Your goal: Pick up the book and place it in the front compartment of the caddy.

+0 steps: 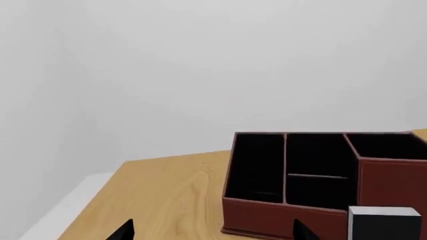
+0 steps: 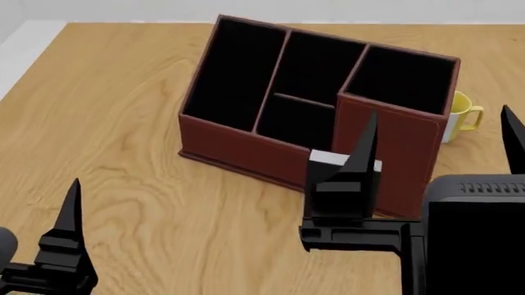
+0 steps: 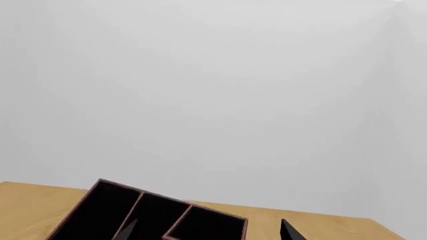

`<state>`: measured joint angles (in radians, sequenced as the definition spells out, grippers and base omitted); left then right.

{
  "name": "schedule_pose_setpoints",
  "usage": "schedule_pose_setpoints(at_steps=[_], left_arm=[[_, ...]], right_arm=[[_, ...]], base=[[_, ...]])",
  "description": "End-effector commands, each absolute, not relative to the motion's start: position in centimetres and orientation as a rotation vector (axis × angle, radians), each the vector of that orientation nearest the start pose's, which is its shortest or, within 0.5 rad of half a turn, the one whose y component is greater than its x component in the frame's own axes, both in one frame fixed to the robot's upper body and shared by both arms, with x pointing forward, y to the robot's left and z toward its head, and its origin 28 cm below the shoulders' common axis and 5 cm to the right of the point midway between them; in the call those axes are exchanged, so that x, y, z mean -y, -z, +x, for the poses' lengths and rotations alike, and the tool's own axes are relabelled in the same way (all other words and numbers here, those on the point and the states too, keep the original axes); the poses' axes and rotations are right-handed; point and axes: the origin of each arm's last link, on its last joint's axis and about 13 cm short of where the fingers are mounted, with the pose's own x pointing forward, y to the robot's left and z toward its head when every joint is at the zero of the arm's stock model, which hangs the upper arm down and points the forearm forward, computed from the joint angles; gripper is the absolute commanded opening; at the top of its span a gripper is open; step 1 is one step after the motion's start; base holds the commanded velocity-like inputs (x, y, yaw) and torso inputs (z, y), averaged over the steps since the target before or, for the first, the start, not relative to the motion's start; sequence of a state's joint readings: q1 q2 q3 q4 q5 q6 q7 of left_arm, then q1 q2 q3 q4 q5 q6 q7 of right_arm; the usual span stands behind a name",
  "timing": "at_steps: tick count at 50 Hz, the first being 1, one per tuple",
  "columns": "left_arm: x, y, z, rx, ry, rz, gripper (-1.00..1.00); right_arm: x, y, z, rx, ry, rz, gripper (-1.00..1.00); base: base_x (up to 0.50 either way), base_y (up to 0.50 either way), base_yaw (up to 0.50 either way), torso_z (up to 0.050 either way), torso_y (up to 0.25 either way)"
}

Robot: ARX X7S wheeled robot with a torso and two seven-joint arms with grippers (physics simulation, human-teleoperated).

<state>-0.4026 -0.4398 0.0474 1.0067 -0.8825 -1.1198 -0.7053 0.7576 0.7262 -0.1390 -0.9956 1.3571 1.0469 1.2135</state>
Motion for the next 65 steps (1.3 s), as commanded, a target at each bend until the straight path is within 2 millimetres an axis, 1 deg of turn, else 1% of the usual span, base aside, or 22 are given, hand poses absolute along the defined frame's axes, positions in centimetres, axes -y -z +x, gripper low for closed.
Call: schedule_pose_setpoints(at_steps=[1, 13, 32, 54, 60, 65], left_arm=[[-20.8, -20.1, 17.4, 0.14, 0.05, 0.096, 1.0], [-20.9, -20.1, 17.3, 0.141, 0.045, 0.093, 1.0], [-20.8, -20.2, 17.2, 0.143, 0.043, 0.092, 1.0], [-20.9, -20.1, 17.2, 0.143, 0.041, 0.089, 1.0], [-20.9, -20.1, 17.1, 0.143, 0.041, 0.089, 1.0], [-21.0, -20.1, 17.1, 0.143, 0.037, 0.09, 1.0]], right_arm=[[11.2, -24.8, 16.7, 0.293, 0.121, -0.185, 1.0], [11.1, -24.4, 16.7, 0.286, 0.122, -0.185, 1.0], [11.3, -24.5, 16.6, 0.289, 0.133, -0.182, 1.0], [11.0, -24.0, 16.7, 0.276, 0.102, -0.174, 1.0], [11.0, -24.0, 16.5, 0.281, 0.083, -0.174, 1.0], [11.0, -24.5, 15.7, 0.257, 0.052, -0.208, 1.0]], base=[[0.5, 0.0, 0.0, 0.0, 0.0], [0.5, 0.0, 0.0, 0.0, 0.002], [0.5, 0.0, 0.0, 0.0, 0.002], [0.5, 0.0, 0.0, 0.0, 0.001], [-0.01, 0.0, 0.0, 0.0, 0.004], [0.0, 0.0, 0.0, 0.0, 0.0]])
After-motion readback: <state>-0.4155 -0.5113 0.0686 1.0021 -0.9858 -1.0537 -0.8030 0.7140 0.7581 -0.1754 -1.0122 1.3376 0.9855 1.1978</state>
